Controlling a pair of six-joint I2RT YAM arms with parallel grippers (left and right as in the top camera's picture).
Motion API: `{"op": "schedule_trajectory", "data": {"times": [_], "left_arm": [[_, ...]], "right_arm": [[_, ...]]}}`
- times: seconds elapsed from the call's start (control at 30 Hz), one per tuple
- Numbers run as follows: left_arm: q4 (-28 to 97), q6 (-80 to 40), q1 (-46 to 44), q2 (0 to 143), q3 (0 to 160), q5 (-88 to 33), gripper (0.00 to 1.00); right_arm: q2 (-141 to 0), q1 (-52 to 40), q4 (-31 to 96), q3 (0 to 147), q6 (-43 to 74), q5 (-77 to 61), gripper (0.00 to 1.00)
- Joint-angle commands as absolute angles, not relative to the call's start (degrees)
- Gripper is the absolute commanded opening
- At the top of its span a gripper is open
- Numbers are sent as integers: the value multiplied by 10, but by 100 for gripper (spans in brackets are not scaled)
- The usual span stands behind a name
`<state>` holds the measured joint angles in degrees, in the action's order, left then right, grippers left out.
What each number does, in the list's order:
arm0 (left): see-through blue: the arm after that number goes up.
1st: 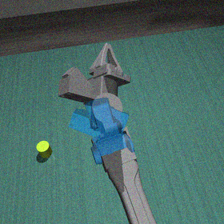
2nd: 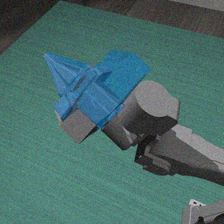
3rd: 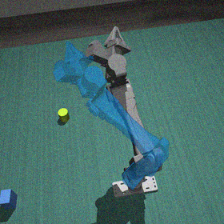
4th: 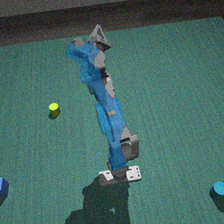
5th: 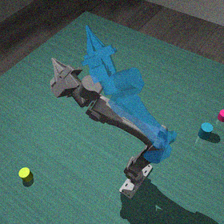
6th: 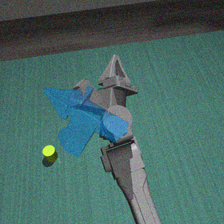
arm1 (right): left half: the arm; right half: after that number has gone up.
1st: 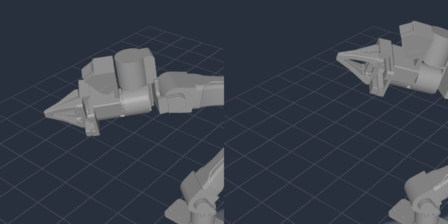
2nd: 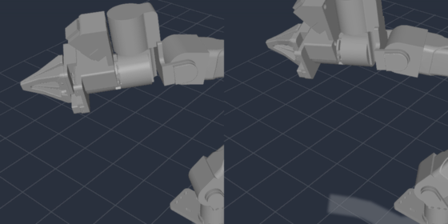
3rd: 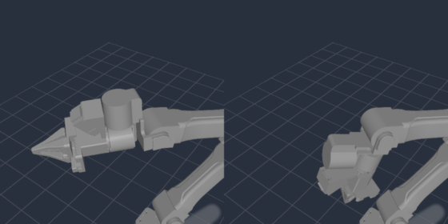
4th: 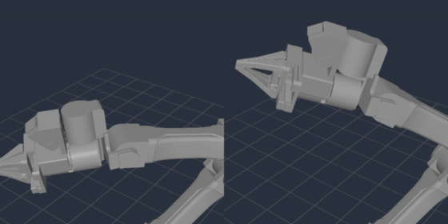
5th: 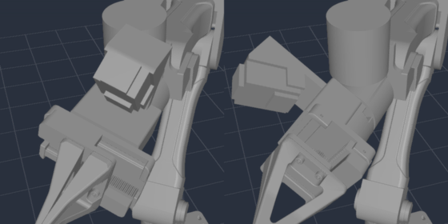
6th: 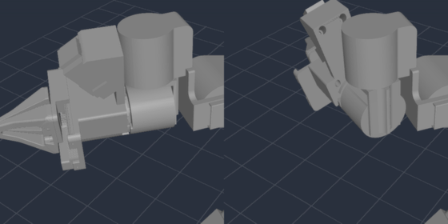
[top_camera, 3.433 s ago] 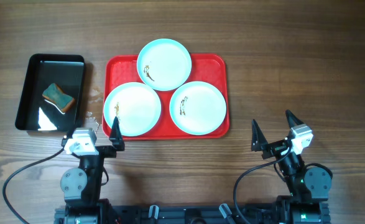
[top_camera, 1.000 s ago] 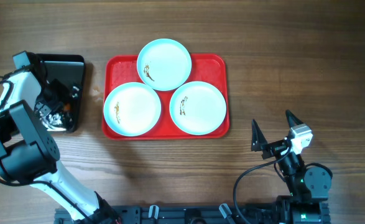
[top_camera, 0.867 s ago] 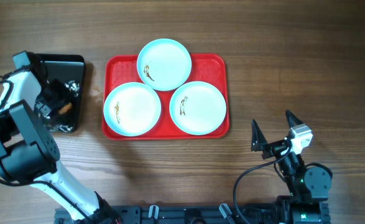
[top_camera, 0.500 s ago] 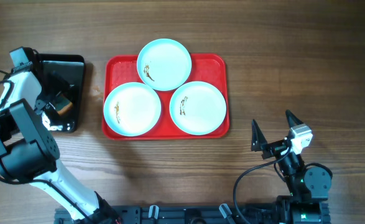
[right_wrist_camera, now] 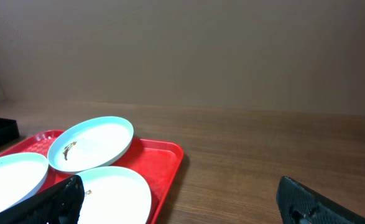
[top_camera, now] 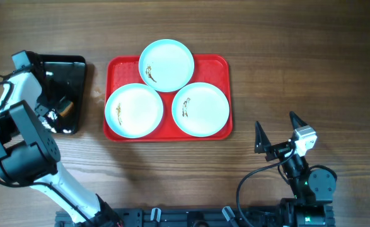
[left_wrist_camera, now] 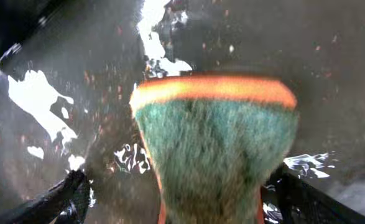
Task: Clean dirty plates on tray and stack at the side
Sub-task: 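Lift the sponge with the left gripper and raise it above the tray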
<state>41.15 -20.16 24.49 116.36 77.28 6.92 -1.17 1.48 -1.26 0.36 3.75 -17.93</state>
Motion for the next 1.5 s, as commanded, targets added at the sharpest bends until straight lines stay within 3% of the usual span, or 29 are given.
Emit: {"op": "schedule_trajectory", "data": {"times": [0.0, 0.03, 0.07, 0.17, 0.2, 0.4, 0.43, 0.47, 0.5, 0.53, 0.57, 0.7, 0.77, 0.83, 0.97, 1.17, 1.4, 1.47], "left_arm": [[441, -199, 247, 1173, 768, 44, 61], [447, -199, 247, 1173, 768, 39, 23], [449, -199, 247, 1173, 768, 39, 4], [449, -199, 247, 1173, 768, 39, 4], [446, -199, 247, 1173, 768, 39, 100], [384, -199, 247, 1173, 768, 39, 100], [378, -199, 247, 1173, 768, 39, 94], [376, -199, 247, 1173, 768, 40, 53], [375, -199, 247, 1173, 768, 40, 28], [377, -199, 247, 1173, 768, 40, 9], [382, -199, 247, 1173, 768, 39, 4], [413, -199, 247, 1140, 768, 39, 4], [414, -199, 247, 1104, 768, 39, 6], [413, -199, 247, 1069, 768, 39, 54], [417, -199, 247, 1082, 768, 39, 76], [444, -199, 247, 1110, 766, 39, 72], [428, -197, 247, 1147, 757, 41, 75], [422, -197, 247, 1148, 757, 41, 66]], "right_arm": [[-8, 11, -14, 3, 30, -179, 100], [-8, 11, -14, 3, 30, -179, 100], [-8, 11, -14, 3, 30, -179, 100], [-8, 11, -14, 3, 30, -179, 100], [-8, 11, -14, 3, 30, -179, 100], [-8, 11, -14, 3, 30, -179, 100], [-8, 11, -14, 3, 30, -179, 100], [-8, 11, -14, 3, 30, -179, 100], [-8, 11, -14, 3, 30, -179, 100], [-8, 11, -14, 3, 30, -179, 100], [-8, 11, -14, 3, 30, -179, 100], [-8, 11, -14, 3, 31, -179, 100], [-8, 11, -14, 3, 30, -179, 100], [-8, 11, -14, 3, 30, -179, 100], [-8, 11, -14, 3, 30, -179, 100], [-8, 11, -14, 3, 30, -179, 100], [-8, 11, -14, 3, 30, -179, 100], [-8, 11, -14, 3, 30, -179, 100]]}}
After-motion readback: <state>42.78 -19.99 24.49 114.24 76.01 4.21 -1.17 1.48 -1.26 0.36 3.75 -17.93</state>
